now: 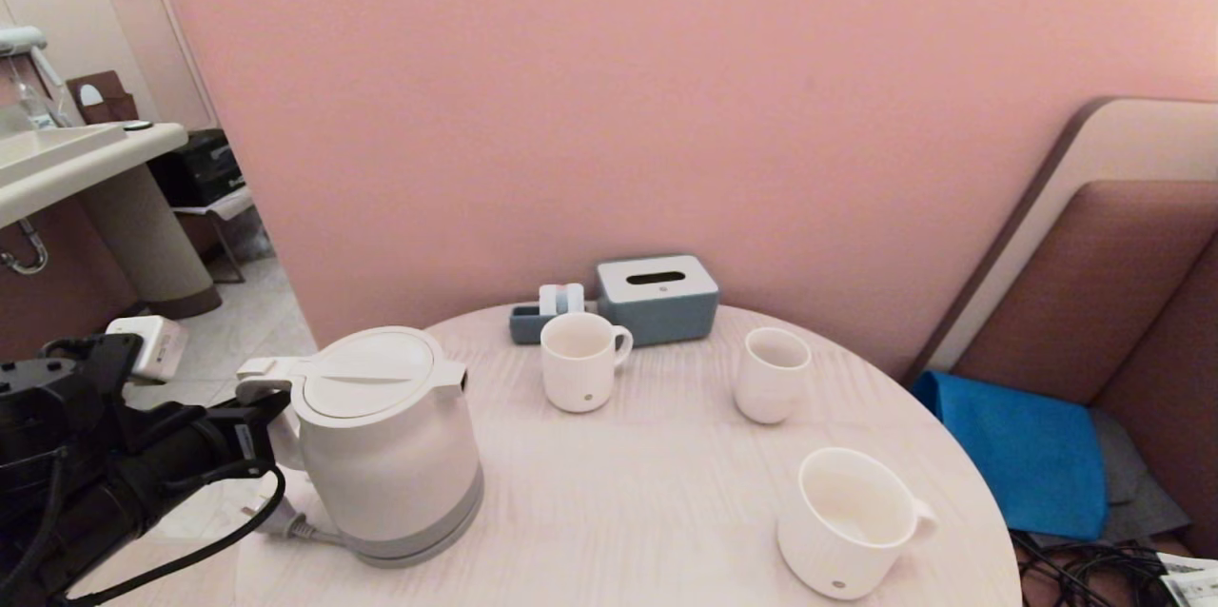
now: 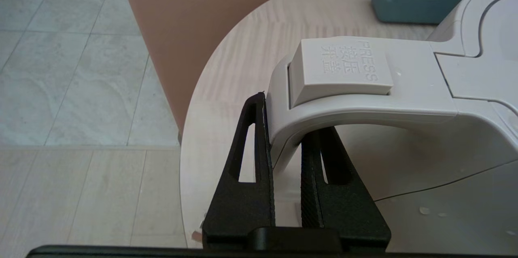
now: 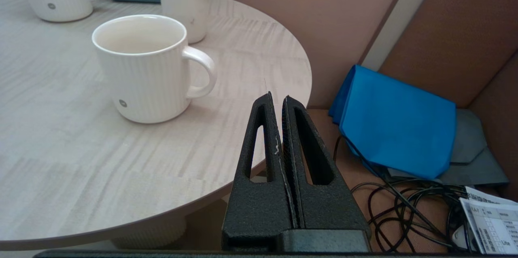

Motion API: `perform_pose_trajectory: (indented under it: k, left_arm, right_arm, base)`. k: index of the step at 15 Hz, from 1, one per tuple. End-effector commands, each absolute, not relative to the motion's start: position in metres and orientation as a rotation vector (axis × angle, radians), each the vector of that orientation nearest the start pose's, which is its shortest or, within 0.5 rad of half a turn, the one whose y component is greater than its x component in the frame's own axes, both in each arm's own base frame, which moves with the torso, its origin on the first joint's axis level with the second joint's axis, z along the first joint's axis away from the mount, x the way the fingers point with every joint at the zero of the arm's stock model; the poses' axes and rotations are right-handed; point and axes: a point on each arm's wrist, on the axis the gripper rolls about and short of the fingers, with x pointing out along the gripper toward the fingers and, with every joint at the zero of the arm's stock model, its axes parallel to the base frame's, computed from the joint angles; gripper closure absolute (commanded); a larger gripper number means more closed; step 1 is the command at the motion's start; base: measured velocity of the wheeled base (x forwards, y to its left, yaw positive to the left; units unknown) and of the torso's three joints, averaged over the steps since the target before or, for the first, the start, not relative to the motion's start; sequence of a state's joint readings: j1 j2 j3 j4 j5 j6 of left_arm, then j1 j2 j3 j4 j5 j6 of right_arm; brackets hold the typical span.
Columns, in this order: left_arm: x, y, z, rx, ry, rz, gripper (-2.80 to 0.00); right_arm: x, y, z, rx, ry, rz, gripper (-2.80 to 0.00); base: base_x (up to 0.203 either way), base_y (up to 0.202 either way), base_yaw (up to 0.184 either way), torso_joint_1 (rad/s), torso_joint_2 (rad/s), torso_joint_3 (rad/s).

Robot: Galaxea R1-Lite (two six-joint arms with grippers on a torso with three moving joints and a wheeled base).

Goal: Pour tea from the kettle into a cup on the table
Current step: Pick up the kettle

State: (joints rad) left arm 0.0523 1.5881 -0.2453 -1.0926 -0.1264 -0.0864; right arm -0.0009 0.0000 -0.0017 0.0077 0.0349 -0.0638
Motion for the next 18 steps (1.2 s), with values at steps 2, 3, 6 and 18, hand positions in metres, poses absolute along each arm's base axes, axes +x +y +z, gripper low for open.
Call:
perform_pose_trajectory:
  k: [2,3,6,18]
  left_arm:
    - [0.2212,0.0087,0.1167,-0.119,0.262,-0.062,0.00]
    - [0.2208,0.0090,0.1154,-0.122,0.268,-0.060,0.00]
    - [0.2198,0.0089,0.1151,-0.122,0.270,-0.060,0.00]
    - [0.2168,0.0088,0.1147,-0.120,0.272,-0.060,0.00]
  right_arm:
    - [-0.0228,0.0008,0.0747,-0.064,0.007,0.034,0.00]
    - [-0.0228,0.0008,0.0747,-0.064,0.007,0.034,0.00]
    - [-0.0229,0.0008,0.0750,-0.063,0.005,0.034,0.00]
    - [-0.0228,0.0008,0.0747,-0.061,0.007,0.035,0.00]
  base:
    - [0.000,0.000,0.000,0.000,0.00,0.000]
    - [0.000,0.000,0.000,0.000,0.00,0.000]
    - [0.000,0.000,0.000,0.000,0.00,0.000]
    - [0.000,0.000,0.000,0.000,0.00,0.000]
